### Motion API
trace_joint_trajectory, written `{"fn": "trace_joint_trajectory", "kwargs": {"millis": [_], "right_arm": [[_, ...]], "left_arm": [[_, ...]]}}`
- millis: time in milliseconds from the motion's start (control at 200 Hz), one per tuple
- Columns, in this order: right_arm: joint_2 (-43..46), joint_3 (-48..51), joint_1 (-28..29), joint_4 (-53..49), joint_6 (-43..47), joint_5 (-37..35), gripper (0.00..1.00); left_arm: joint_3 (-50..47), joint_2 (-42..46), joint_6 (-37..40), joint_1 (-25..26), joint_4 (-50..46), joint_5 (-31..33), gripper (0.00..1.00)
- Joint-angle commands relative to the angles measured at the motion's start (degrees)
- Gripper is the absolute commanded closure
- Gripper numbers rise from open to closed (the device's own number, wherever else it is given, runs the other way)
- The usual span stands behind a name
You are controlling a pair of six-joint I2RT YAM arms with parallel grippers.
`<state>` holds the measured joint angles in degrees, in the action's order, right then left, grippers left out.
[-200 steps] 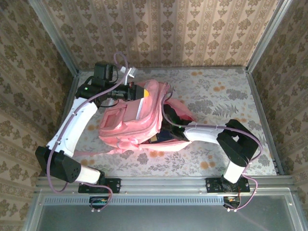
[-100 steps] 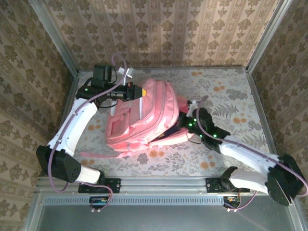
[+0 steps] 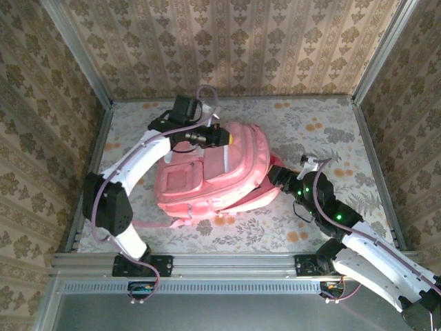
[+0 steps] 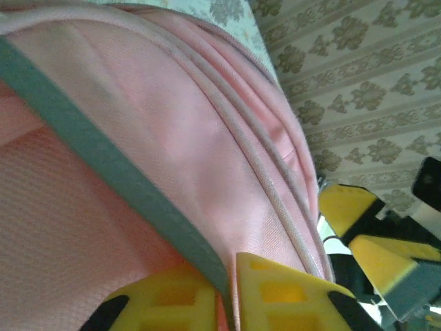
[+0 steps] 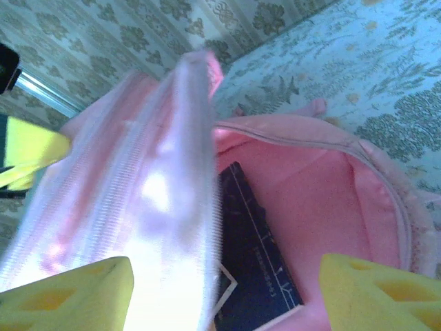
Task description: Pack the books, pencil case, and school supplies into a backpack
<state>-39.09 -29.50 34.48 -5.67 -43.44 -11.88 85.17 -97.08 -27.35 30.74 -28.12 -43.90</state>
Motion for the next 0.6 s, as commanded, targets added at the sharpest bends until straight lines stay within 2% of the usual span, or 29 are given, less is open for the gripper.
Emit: {"fn": "trace_joint_trajectory", "kwargs": {"millis": [0, 55, 160, 330, 440, 470, 595], "right_arm": [[0.5, 0.0, -0.1, -2.9, 4.3, 0.4, 0.31], [-0.3, -1.3, 0.4, -4.4, 6.4, 2.2, 0.34], [-3.2, -3.6, 4.2, -8.1, 10.0, 2.6, 0.37], [-10.0, -5.4, 14.8, -11.1, 9.7, 1.1, 0.48], [-14.5, -6.8, 20.2, -11.2, 7.9, 3.5, 0.55], [-15.8, -6.9, 21.6, -11.0, 7.3, 4.4, 0.57], [-22.2, -9.3, 25.7, -13.0, 6.1, 5.6, 0.58]], "left_arm": [[3.3, -2.4, 0.3, 0.0, -0.1, 3.9, 0.69], [3.5, -2.0, 0.5, 0.3, -1.2, 5.9, 0.60], [1.1, 2.4, 0.5, -0.2, -1.4, 10.9, 0.53], [-6.7, 13.7, -3.6, -2.7, 0.2, 15.1, 0.51], [-13.7, 21.8, -7.3, -4.2, 1.0, 16.4, 0.50], [-15.6, 24.0, -8.5, -6.1, 0.8, 16.9, 0.49], [-23.2, 32.1, -12.0, -6.8, -0.3, 17.7, 0.45]]}}
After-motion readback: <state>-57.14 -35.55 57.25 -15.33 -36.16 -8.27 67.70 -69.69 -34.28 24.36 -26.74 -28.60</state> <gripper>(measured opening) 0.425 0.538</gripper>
